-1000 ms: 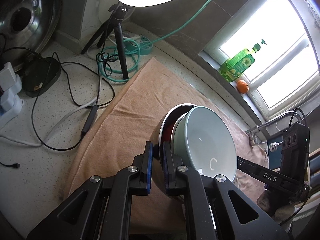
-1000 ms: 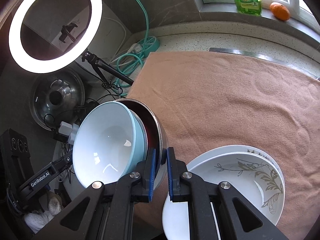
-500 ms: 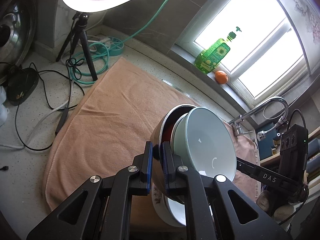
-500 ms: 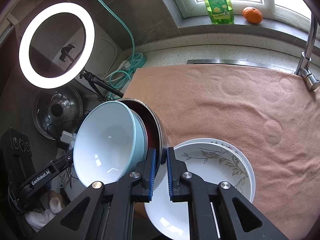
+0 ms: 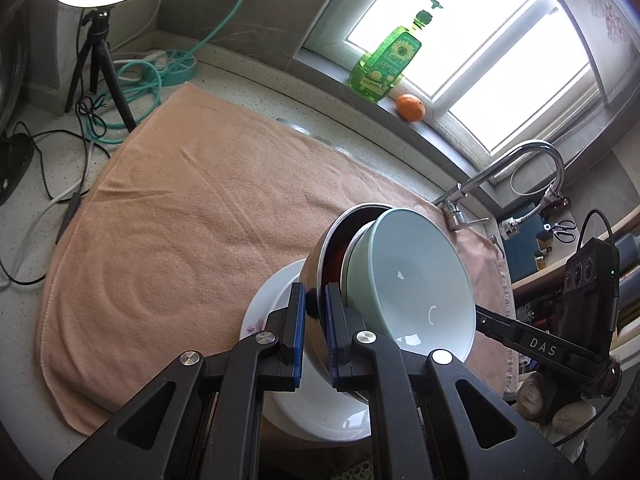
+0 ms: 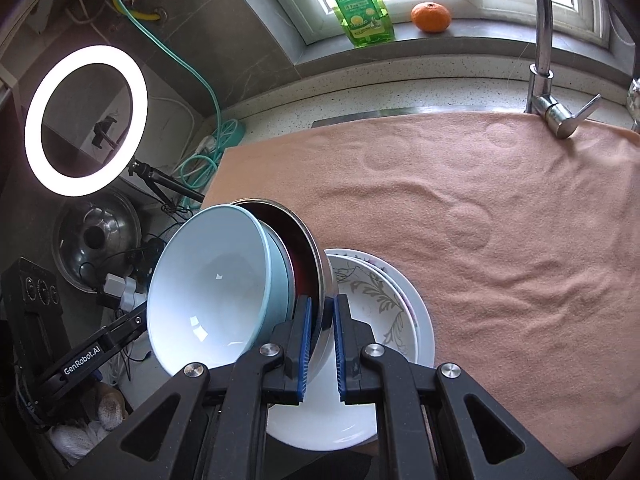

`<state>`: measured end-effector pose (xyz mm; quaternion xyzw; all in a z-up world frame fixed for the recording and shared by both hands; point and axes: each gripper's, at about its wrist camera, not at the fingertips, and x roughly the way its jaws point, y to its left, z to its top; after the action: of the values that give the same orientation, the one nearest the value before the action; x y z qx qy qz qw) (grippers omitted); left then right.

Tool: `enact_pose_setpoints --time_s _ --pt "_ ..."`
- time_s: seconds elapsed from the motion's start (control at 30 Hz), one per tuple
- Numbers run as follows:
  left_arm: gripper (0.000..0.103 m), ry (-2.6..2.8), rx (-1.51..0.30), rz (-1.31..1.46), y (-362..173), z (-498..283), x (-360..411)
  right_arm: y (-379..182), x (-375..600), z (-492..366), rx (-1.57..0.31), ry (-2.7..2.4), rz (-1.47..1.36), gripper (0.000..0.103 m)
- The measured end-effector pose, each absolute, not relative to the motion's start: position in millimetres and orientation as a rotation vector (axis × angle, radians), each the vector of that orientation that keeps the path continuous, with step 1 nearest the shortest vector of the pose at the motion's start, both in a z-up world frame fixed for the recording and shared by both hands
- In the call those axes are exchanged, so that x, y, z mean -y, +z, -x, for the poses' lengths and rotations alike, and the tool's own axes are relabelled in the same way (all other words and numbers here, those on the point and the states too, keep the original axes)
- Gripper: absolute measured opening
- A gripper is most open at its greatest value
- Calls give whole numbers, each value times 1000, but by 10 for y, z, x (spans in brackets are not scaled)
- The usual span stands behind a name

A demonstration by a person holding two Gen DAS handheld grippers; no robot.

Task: Organize plates and bowls
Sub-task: 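Lift the nested bowl stack and carry it over the plate stack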

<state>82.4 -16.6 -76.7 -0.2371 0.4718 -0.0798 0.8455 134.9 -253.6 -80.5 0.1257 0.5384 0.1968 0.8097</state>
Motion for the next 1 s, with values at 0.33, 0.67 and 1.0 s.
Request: enact_pose_setpoints --time_s 0.33,0.67,1.0 --pt "8 -171 -1031 489 -858 -797 343 -956 2738 -1259 -1176 399 -282 10" --pt "8 -153 -1049 483 -932 -765 394 -1086 2774 -1213 -1198 403 -284 10" --pt "8 -136 -1056 483 -983 -759 396 -1158 2754 -1196 -1213 406 -284 10"
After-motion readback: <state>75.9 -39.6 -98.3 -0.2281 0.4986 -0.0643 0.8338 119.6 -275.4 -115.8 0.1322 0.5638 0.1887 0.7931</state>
